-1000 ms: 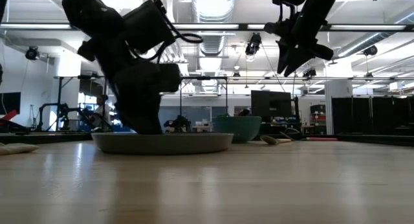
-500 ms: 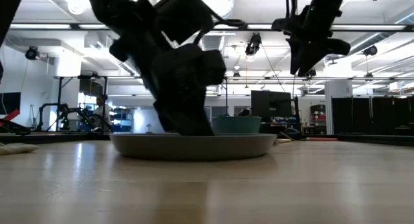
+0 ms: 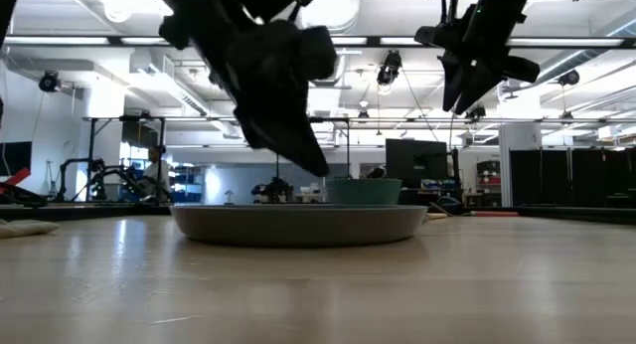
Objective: Set table place
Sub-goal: Move the gray plate to the center of the table
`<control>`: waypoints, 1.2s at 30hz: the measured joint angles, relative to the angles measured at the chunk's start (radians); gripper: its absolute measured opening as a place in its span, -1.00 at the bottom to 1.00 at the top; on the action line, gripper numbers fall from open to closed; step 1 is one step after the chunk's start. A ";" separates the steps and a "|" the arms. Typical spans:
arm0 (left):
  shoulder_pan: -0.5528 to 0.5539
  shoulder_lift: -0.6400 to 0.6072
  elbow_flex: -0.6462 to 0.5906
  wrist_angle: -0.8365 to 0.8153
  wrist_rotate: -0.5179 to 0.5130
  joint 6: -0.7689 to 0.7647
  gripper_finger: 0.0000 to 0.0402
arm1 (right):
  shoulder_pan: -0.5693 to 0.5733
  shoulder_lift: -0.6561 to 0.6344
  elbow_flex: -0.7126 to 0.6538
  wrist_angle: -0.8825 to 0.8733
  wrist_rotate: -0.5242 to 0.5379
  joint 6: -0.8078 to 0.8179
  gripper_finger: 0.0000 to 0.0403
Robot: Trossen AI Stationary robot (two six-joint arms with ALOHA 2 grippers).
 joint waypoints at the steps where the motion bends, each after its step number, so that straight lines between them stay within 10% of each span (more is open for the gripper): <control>1: 0.010 -0.019 0.001 -0.044 -0.017 0.003 -1.00 | 0.001 0.000 0.000 0.000 0.000 0.005 -0.55; 19: 0.427 -0.151 -0.089 -0.350 -0.075 0.035 -1.00 | 0.008 0.000 -0.004 0.091 0.033 0.042 -0.55; 36: 0.454 -0.040 -0.118 -0.301 -0.016 0.070 -1.00 | 0.008 0.000 -0.004 0.096 0.042 0.033 -0.55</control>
